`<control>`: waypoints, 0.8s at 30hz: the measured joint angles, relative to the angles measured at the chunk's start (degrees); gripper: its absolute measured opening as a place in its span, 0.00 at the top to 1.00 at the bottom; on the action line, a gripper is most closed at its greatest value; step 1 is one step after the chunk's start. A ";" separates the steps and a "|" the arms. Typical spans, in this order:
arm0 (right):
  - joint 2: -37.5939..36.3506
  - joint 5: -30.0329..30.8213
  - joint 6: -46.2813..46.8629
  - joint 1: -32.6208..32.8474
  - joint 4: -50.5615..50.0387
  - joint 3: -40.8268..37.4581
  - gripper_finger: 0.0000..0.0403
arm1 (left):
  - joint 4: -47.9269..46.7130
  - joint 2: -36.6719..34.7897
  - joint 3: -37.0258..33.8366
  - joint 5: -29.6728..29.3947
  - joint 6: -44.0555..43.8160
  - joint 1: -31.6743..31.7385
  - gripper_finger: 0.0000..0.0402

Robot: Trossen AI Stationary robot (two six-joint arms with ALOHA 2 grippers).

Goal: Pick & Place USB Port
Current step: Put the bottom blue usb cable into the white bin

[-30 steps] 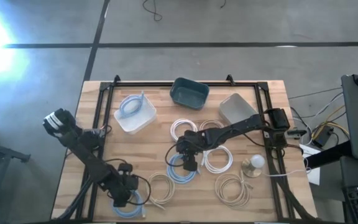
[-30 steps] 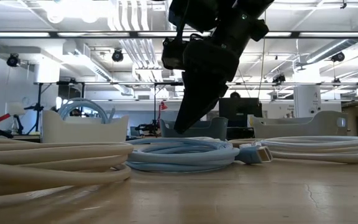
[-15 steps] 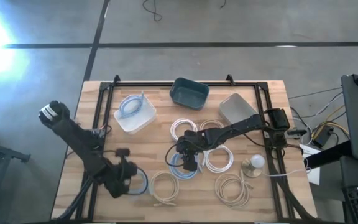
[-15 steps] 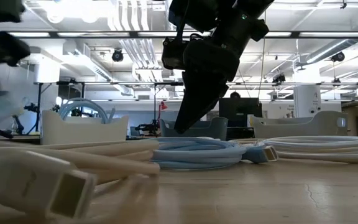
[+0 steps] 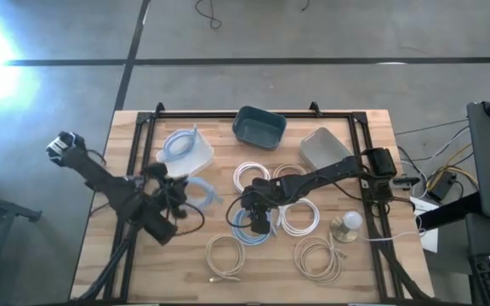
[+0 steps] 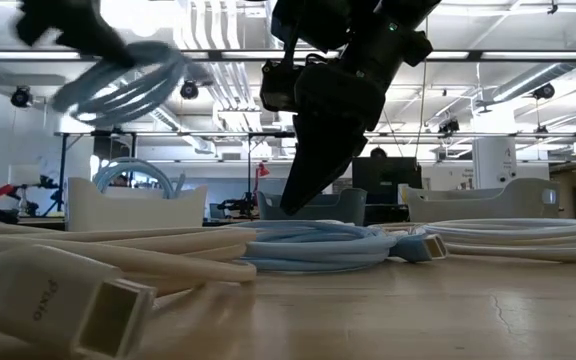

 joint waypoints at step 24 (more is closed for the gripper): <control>-0.02 0.00 0.00 0.00 -0.08 -0.03 0.54 | 15.10 -1.02 -17.69 -9.42 -10.49 34.39 0.89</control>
